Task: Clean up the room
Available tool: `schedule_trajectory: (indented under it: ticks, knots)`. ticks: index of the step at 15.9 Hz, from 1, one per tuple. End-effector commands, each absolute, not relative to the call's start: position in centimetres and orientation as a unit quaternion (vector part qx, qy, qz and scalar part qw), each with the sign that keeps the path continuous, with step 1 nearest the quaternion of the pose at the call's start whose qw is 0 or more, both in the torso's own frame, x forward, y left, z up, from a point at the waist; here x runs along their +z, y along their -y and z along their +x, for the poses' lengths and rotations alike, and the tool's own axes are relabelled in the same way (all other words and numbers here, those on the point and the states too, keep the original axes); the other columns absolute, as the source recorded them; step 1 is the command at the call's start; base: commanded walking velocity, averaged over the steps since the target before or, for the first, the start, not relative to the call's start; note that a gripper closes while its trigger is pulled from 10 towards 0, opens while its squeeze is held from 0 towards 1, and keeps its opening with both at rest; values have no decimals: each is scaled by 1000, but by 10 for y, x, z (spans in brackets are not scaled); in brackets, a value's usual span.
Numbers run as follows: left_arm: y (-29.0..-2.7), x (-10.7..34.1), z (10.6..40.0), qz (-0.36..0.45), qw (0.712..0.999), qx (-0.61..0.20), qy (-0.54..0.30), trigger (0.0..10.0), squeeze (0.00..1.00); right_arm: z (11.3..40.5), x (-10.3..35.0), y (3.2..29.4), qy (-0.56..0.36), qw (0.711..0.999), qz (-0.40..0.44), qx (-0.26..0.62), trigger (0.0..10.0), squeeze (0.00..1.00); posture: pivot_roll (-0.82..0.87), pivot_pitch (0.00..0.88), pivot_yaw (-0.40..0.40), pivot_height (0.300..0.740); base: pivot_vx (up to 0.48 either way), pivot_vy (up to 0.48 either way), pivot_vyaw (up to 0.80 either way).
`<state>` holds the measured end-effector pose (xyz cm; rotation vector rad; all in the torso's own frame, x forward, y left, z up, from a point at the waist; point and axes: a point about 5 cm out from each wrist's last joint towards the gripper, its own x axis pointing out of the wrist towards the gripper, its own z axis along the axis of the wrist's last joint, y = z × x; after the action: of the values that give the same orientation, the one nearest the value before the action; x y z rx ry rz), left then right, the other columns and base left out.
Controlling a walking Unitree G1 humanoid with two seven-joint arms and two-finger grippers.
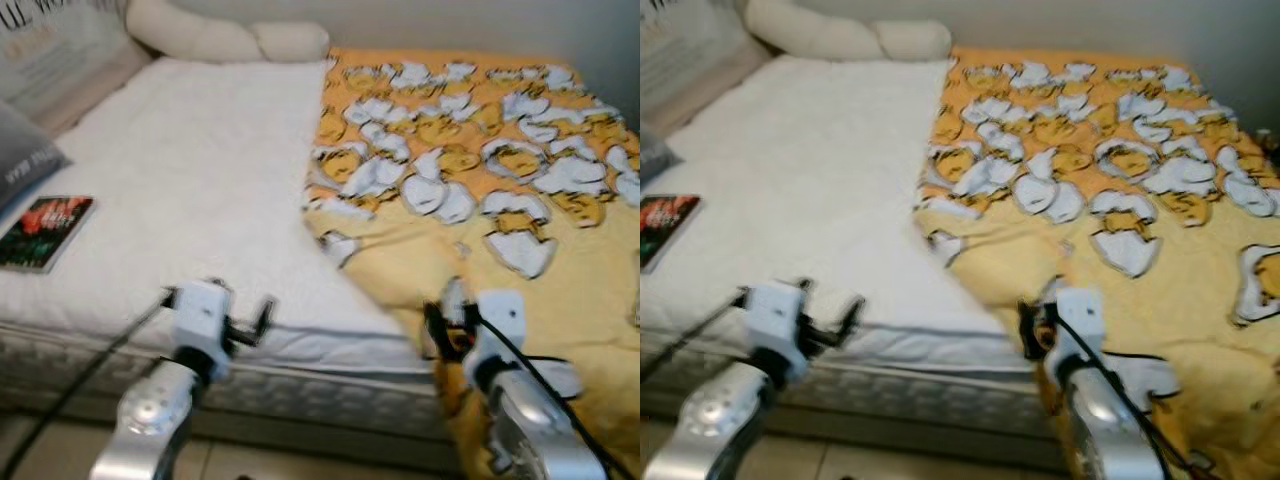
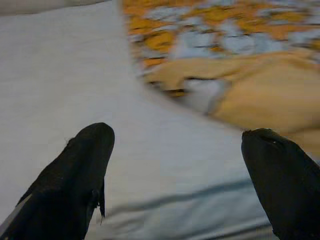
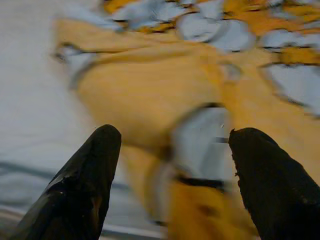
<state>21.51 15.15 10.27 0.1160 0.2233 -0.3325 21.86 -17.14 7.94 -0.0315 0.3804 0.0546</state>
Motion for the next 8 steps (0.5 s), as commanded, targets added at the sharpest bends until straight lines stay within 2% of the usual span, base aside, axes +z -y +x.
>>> schedule_trajectory:
  ticks: [1,4,8]
  knots:
    - [-153,103,212,71,971,-195,-118,10000,114,221,77,166,-202,979,-12,29,10000,0,-10,0,28,740,0,0,0]
    - [-148,101,211,77,959,-239,-128,10000,106,232,71,173,-228,973,-43,19,10000,0,-9,0,28,740,0,0,0]
    - [-149,103,220,88,952,-264,-126,10000,98,254,67,176,-267,963,-39,12,10000,0,-18,0,33,740,0,0,0]
